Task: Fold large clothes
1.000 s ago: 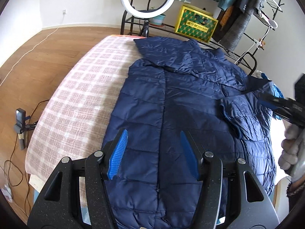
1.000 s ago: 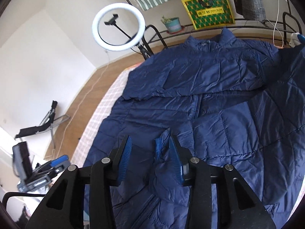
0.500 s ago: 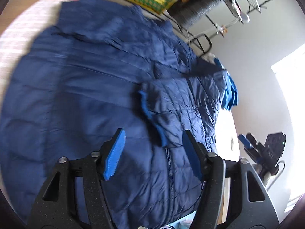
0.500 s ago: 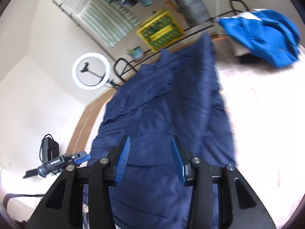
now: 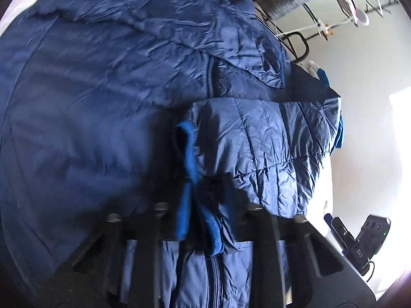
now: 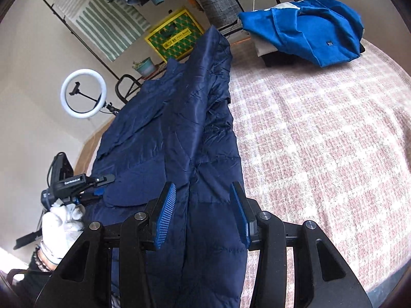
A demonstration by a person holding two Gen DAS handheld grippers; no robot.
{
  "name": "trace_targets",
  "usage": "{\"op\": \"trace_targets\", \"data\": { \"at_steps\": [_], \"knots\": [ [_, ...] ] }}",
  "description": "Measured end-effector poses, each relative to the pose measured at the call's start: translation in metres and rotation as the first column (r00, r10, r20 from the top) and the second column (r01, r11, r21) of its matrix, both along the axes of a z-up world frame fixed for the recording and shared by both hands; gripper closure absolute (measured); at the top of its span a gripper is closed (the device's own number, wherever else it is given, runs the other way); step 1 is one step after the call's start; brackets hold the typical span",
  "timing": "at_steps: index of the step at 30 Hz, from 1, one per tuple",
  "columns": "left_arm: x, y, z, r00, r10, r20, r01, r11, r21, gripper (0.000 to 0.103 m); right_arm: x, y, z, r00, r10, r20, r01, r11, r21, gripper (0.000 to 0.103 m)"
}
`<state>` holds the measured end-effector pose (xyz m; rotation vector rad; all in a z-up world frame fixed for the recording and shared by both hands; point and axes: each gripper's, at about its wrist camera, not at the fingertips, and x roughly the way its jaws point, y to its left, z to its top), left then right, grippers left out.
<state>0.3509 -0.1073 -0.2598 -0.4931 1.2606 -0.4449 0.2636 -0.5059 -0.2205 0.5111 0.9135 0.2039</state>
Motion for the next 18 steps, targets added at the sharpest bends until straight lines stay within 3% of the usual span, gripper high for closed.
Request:
{"op": "trace_targets", "data": {
  "at_steps": [7, 11, 15, 18],
  "knots": [
    [0.019, -0.012, 0.042, 0.975, -0.083, 0.207, 0.054, 0.989, 0.141, 0.098, 0.018, 0.017, -0.017, 0.999, 0.030, -0.026, -0.032, 0.996, -0.085, 0.060],
    [0.034, -0.009, 0.082, 0.924, -0.125, 0.362, 0.034, 0.968, 0.248, 0.099, 0.029, 0.025, -0.021, 0.998, 0.048, -0.031, -0.051, 0.991, -0.127, 0.060],
    [0.061, 0.022, 0.112, 0.890, -0.046, 0.453, -0.069, 0.970, 0.233, 0.099, 0.042, 0.036, -0.020, 0.997, 0.075, -0.033, -0.080, 0.976, -0.201, 0.060],
    [0.085, 0.052, 0.116, 0.875, 0.032, 0.483, -0.163, 0.959, 0.233, 0.099, 0.057, 0.043, -0.018, 0.995, 0.096, -0.030, -0.100, 0.959, -0.264, 0.060]
  ]
}}
